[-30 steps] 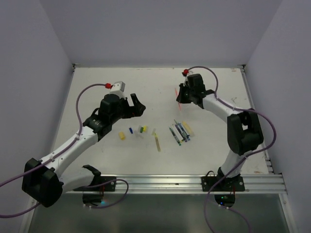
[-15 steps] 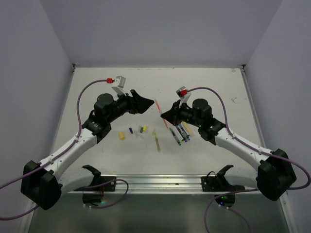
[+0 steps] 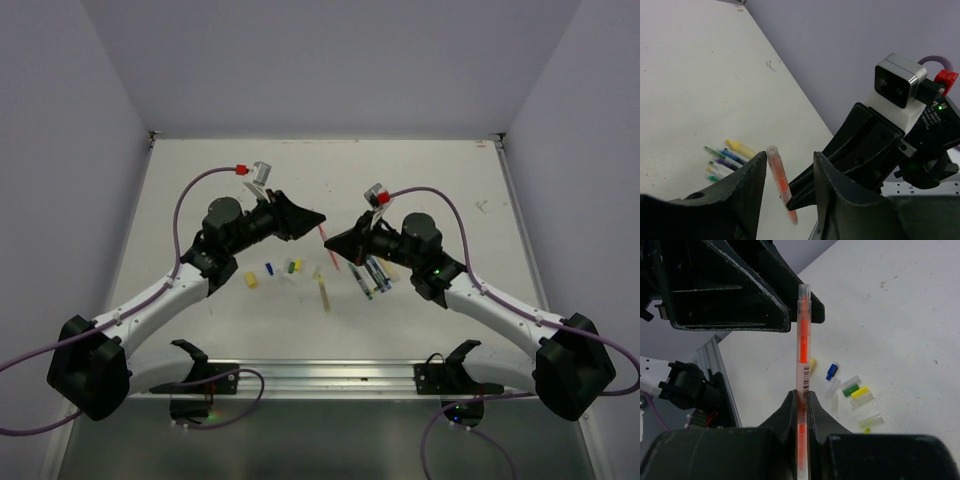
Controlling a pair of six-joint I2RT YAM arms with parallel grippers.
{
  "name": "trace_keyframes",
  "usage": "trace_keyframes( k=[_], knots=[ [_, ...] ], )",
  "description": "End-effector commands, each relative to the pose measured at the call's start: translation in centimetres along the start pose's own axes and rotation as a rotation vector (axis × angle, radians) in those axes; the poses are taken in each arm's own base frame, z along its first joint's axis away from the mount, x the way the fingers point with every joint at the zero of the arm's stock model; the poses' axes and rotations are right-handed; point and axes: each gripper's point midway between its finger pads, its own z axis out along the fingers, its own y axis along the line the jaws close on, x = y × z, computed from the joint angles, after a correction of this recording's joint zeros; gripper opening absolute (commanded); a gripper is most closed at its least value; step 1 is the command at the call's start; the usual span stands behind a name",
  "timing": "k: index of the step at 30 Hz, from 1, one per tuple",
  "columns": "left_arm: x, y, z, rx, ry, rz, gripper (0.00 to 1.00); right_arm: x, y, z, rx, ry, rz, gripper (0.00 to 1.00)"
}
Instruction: Open the pen caps
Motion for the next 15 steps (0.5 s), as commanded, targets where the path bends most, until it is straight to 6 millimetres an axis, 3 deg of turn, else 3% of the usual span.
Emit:
trace_keyframes(
  k=[1,5,9,11,12,15],
  knots=[
    [-0.6,-1.7,0.2,0.071,-0.019,0.024,0.43,-1.2,1.3,0.2,-0.058,-0.05,-0.014,0.0],
    [-0.6,-1.7,0.3,0.067,-0.022,0.028,0.3,-1.2,1.5,0.1,-0.063,-0.053,-0.011,0.0],
    [-0.7,-1.7,0.2,0.066,-0.028,0.034,0.0,-1.2,1.7,0.2,-0.077,-0.052,-0.005,0.0],
    [-0.7,-1.8,0.2,0.068,-0.03,0.038,0.0,-1.3,2.0,0.3,-0.095,-0.059,0.008,0.11],
    [-0.7,-1.9,0.2,0.071,-0.029,0.042,0.0,-1.4,2.1,0.4,-0.102,-0.063,0.012,0.25],
    [-0.6,-2.1,0.0,0.078,-0.032,0.047,0.0,-1.6,2.7,0.8,-0.14,-0.071,0.027,0.39]
  ],
)
